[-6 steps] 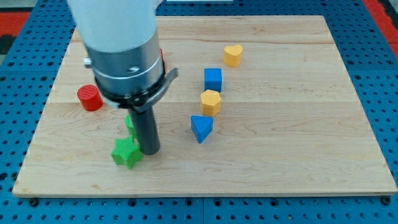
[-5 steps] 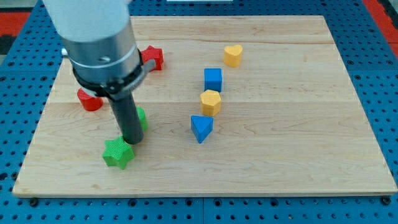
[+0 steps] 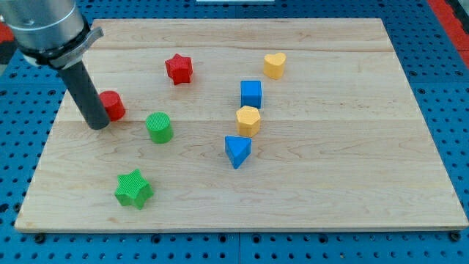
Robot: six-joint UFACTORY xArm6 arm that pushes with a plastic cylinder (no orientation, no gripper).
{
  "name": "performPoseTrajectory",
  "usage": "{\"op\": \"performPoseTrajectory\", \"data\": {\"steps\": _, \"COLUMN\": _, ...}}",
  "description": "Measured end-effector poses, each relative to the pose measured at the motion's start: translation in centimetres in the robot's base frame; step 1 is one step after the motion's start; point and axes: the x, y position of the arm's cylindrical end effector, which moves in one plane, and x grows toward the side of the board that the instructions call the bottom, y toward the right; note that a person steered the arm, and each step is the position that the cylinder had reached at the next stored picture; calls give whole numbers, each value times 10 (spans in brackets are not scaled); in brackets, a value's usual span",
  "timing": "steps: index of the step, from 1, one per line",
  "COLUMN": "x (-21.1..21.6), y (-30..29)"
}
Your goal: Move the red circle in between the red star and green circle
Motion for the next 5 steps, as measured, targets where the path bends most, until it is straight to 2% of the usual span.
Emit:
{"op": "performPoseTrajectory", "data": {"steps": 1, "x": -1, "y": -25}}
{"op": "performPoseTrajectory", "data": {"steps": 2, "x": -23, "y": -41}}
{"op": "performPoseTrajectory", "data": {"steps": 3, "x": -24, "y": 33}}
{"op": "performPoseTrajectory", "data": {"steps": 4, "x": -26, "y": 67}}
{"op": "performPoseTrajectory", "data": {"steps": 5, "x": -27, "y": 64}}
